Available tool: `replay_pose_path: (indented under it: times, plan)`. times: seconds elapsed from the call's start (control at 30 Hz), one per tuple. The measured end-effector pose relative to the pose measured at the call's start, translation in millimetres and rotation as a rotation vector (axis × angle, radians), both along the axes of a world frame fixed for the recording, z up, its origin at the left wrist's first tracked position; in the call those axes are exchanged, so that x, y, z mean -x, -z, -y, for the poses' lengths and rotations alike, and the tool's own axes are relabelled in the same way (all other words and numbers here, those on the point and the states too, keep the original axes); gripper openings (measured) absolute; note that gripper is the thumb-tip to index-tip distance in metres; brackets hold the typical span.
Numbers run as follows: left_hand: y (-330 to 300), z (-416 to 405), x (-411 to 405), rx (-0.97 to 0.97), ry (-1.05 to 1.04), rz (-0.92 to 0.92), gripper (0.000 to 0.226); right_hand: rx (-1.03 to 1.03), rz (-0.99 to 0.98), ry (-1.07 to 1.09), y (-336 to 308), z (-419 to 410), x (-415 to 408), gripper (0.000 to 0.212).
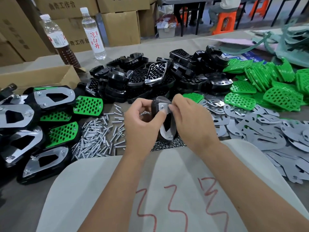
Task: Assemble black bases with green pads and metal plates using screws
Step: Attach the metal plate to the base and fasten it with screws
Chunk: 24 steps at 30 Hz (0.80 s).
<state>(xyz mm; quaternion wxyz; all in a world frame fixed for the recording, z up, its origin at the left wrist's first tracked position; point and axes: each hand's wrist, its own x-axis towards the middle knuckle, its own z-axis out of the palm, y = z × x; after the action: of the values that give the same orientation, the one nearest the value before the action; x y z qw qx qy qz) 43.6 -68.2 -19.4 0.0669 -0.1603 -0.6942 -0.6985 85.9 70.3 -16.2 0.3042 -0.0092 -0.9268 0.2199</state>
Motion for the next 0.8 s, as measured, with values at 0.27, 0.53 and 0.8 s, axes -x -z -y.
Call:
replay_pose_path:
  times: [0.27,0.53,0.8]
  plan:
    - [-1,-1,0,-0.007,-0.027,0.011,0.028,0.029,0.011,-0.111,0,-5,-4,0.02]
    - [-4,-2,-4,-0.01,-0.006,-0.011,0.028,-0.008,0.004,0.017,1,0,-5,0.027]
    - [2,0,9,-0.092,-0.215,0.042,0.013,-0.011,0.255,-0.146,-8,-33,-9,0.014]
